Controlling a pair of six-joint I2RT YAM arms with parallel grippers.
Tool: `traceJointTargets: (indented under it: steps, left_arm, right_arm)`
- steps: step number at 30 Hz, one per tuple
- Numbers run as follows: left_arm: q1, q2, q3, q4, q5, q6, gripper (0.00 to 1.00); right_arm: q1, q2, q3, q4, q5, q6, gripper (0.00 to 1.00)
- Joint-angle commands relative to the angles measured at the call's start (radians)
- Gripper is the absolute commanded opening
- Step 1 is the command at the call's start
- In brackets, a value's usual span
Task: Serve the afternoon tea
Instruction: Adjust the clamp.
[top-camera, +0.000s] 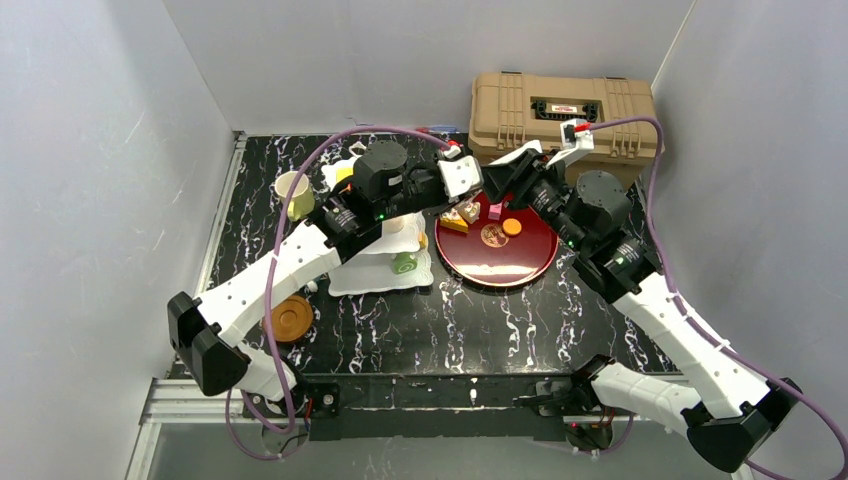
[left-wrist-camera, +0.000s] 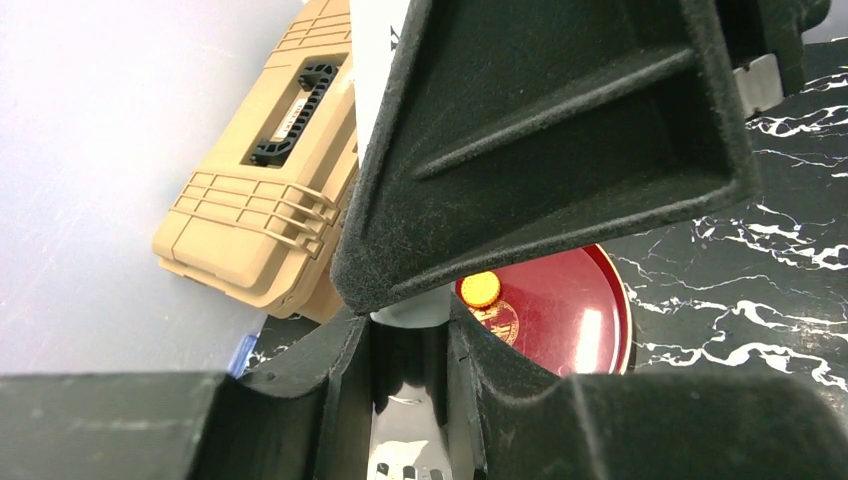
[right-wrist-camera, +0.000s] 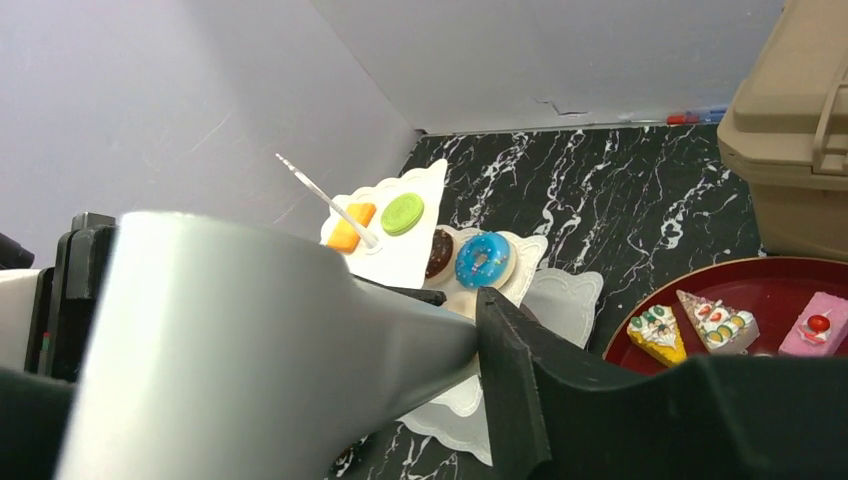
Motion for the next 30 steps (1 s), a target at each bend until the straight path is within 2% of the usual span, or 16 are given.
traceJointTargets:
  steps: [1,5,9,10,11,14,15,16,23,25,28,30]
  left_arm:
    - [-0.012,-0.013,0.049,0.053,-0.013,0.007,0.0]
    - [-0.022,-0.014,0.041,0.052,-0.015,0.004,0.09]
    - [-0.028,-0.017,0.04,0.043,-0.003,-0.012,0.33]
    - [-0.029,-0.017,0.042,0.034,0.004,-0.017,0.42]
    - [-0.031,-0.018,0.048,0.023,0.015,-0.025,0.57]
    - [-0.032,-0.022,0.069,-0.023,0.035,-0.055,0.78]
    - [-0.031,-0.023,0.083,-0.043,0.029,-0.064,0.91]
    - [-0.032,-0.023,0.104,-0.067,0.017,-0.075,0.97]
    - [-0.031,-0.109,0.162,-0.252,-0.107,-0.131,0.98]
    - [-0.032,-0.121,0.207,-0.334,-0.19,-0.136,0.98]
    - [-0.027,-0.06,0.399,-0.518,-0.384,-0.192,0.98]
    - [-0.016,-0.016,0.528,-0.644,-0.468,-0.172,0.98]
  right_arm:
    - [0.001,-0.02,0.039,-0.014,0.041,0.008,0.57]
    - [0.001,-0.022,0.05,-0.016,0.046,0.003,0.51]
    - [0.001,-0.023,0.05,-0.017,0.062,-0.011,0.44]
    - [0.001,-0.025,0.05,-0.018,0.072,-0.016,0.44]
    - [0.001,-0.027,0.05,-0.018,0.079,-0.024,0.44]
    - [0.001,-0.031,0.05,-0.023,0.099,-0.057,0.47]
    - [0.001,-0.032,0.049,-0.022,0.103,-0.067,0.49]
    - [0.001,-0.034,0.045,-0.02,0.105,-0.078,0.49]
    - [0.0,-0.037,-0.003,-0.018,0.17,-0.161,0.53]
    - [0.001,-0.033,-0.031,0.025,0.172,-0.174,0.56]
    - [0.001,-0.005,-0.044,0.071,0.156,-0.185,0.55]
    - [0.001,0.026,-0.046,0.086,0.15,-0.209,0.55]
